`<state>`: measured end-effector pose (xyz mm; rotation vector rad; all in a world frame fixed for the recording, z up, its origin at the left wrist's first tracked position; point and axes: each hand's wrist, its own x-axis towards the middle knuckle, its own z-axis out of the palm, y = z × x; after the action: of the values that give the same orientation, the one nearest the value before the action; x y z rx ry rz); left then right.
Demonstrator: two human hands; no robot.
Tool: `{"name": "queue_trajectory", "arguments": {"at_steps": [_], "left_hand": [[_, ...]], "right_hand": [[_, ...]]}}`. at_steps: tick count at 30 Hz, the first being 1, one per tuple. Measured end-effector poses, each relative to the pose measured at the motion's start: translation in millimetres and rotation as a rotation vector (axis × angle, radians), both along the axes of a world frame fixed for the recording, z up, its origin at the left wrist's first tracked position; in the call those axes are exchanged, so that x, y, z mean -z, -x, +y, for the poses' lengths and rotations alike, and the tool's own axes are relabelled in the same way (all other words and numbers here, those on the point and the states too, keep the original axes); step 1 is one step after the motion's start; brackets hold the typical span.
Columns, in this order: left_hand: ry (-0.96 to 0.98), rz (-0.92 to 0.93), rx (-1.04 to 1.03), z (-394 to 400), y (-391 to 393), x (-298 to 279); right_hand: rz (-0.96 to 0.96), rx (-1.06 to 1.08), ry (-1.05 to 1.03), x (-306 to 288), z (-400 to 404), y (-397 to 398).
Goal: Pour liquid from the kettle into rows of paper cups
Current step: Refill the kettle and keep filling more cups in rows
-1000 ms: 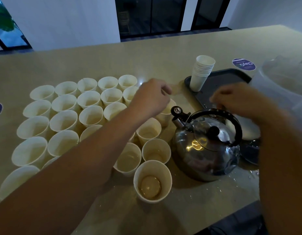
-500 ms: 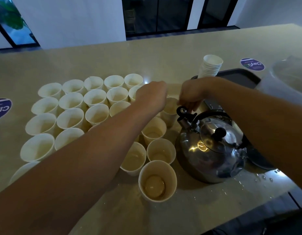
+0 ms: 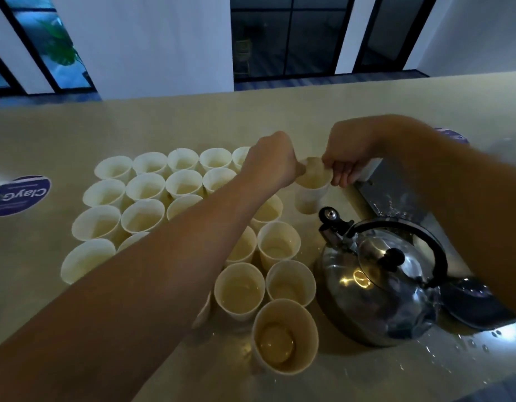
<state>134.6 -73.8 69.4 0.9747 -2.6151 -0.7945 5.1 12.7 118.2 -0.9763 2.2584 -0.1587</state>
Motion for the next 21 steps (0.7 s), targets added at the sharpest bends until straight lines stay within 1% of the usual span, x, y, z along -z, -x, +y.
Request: {"name": "queue_trajectory", "arguments": {"at_steps": [3, 5, 8, 13, 17, 21], "left_hand": [[-0.097, 0.05, -0.094, -19, -19, -29], [-0.113, 0.099, -0.162, -35, -41, -46], [-0.091, 0.167, -0.247, -59, -75, -66], [-0.049, 0.196, -0.416, -109, -145, -86], [0.013, 0.216, -0.514, -147, -198, -89], [0.046, 0.208, -0.58, -180, -238, -88]], "right_hand": [[0.023, -0.04, 0.042, -31, -18, -14], [0.031, -0.071, 0.085, -44, -36, -28], [0.026, -0.126, 0.181, -58, -63, -50], [-0.051, -0.191, 0.33, -66, -129, -102], [-0.113, -0.253, 0.43, -62, -181, -148], [-0.091, -0.31, 0.484, -56, -227, -187]]}}
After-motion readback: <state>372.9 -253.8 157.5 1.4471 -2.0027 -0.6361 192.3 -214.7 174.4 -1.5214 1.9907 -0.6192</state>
